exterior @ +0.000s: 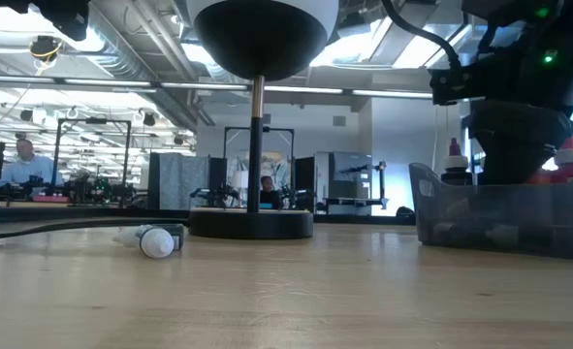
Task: Pick & Place food coloring
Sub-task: Put the small purple food coloring bottle into the black container, then put the large orange food coloring bottle into the black container
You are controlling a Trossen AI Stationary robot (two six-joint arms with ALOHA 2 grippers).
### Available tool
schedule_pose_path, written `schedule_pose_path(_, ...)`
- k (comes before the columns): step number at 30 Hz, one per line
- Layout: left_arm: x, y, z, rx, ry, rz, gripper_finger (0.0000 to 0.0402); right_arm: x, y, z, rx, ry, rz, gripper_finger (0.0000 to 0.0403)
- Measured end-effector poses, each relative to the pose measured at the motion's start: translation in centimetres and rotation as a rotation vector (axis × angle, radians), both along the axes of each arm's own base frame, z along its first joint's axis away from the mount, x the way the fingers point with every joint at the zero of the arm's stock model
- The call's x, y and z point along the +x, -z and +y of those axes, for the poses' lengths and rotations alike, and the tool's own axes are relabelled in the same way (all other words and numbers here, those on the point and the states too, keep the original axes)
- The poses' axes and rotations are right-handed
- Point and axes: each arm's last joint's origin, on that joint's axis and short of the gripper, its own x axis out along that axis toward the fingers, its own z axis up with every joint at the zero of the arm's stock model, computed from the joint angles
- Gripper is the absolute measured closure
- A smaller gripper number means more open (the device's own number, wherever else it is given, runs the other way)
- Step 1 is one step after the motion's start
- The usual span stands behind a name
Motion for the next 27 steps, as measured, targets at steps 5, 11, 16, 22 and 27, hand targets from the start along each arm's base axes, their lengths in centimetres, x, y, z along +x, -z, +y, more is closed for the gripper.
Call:
schedule_pose_path(5, 0.0, 0.0, 0.0, 0.0, 0.0, 0.001, 0.0183, 0.0, 0.0, 0.0, -0.004, -0.039, 0.013, 0.0321)
schedule_pose_path(11, 0.0, 0.0, 0.0, 0.0, 0.0, 0.0, 0.0187, 0.1, 0.0, 0.0, -0.002, -0.044, 0.011, 0.0312)
schedule_pose_path(16, 0.0, 0.0, 0.0, 0.001, -0.001, 0.0, 0.0184, 0.1, 0.1, 0.1, 0.013, -0.043, 0.017, 0.0283)
schedule_pose_path(22, 0.0, 0.0, 0.0, 0.0, 0.0, 0.0, 0.0184, 0.1, -0.5, 0.1, 0.018, -0.041, 0.043, 0.0259)
schedule_pose_path(27, 0.0, 0.0, 0.0, 0.0, -0.001, 0.0, 0.0187, 1.4, -4.4, 0.6, -0.048, -0.032, -0.039, 0.0256)
